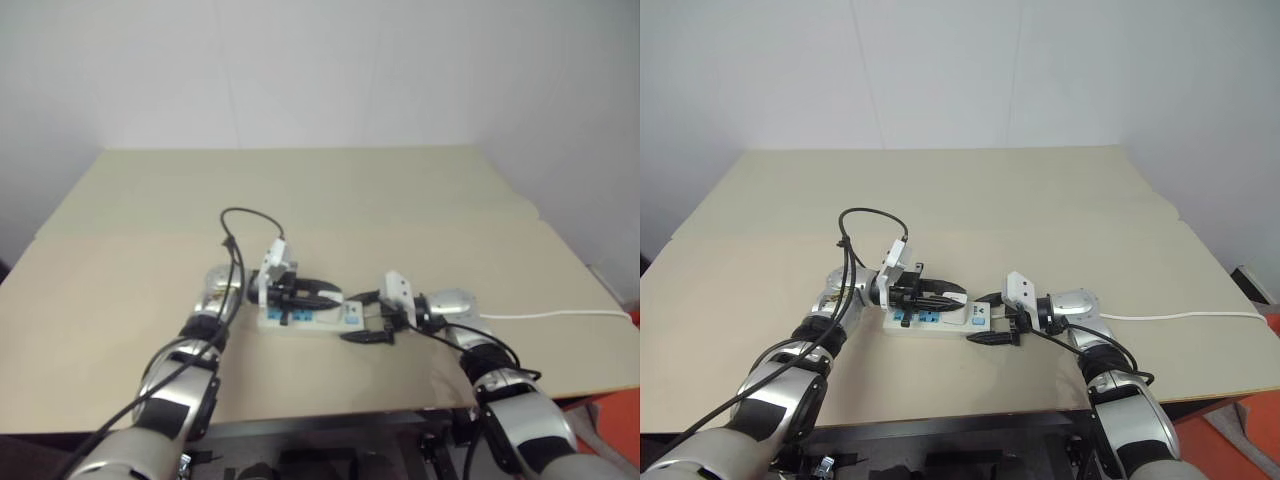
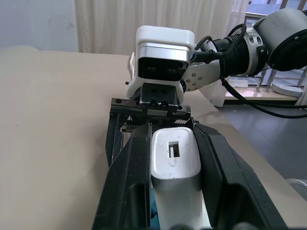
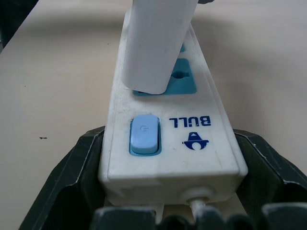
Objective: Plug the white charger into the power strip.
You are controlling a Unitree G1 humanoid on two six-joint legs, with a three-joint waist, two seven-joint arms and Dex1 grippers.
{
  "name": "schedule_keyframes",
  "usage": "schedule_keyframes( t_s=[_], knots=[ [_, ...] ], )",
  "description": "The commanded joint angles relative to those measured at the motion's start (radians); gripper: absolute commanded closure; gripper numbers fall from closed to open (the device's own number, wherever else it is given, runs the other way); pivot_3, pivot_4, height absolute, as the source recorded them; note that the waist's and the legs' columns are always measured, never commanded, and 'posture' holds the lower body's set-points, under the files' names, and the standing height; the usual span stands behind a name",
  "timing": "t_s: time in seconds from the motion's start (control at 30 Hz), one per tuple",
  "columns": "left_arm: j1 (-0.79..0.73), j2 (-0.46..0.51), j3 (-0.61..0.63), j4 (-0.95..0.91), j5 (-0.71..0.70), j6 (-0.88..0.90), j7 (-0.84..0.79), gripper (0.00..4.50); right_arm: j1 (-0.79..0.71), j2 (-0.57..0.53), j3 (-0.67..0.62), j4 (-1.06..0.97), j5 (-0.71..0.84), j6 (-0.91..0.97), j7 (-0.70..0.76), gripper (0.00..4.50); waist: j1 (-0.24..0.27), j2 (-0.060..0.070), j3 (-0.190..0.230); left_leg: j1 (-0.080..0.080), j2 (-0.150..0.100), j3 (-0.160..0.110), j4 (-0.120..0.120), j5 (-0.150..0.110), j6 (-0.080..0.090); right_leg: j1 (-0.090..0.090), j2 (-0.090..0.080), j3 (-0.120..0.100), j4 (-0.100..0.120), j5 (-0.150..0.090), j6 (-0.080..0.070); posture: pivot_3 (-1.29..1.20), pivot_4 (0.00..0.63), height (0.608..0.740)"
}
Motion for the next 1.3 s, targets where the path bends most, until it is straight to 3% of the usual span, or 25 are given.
schedule_keyframes(
  t_s=[0.03, 1.3],
  knots=[
    [-0.020, -0.008, 0.018, 0.005, 0.015, -0.030, -0.003, 3.46, 0.024, 0.008, 0.023, 0.017, -0.040, 0.004, -0.016, 1.08, 0.000, 0.000, 0.000, 0.000, 0.000, 0.000, 0.000, 0.000, 0.000, 0.000, 0.000, 0.000, 0.000, 0.000, 0.000, 0.00, 0.150, 0.740],
    [0.133, 0.020, 0.000, -0.007, 0.028, -0.174, -0.003, 3.46, 0.030, 0.007, 0.013, 0.015, -0.030, -0.045, -0.014, 1.08, 0.000, 0.000, -0.004, 0.005, 0.001, 0.000, -0.002, 0.000, 0.000, 0.003, 0.000, 0.001, -0.001, 0.000, 0.000, 0.00, 0.150, 0.740]
  ],
)
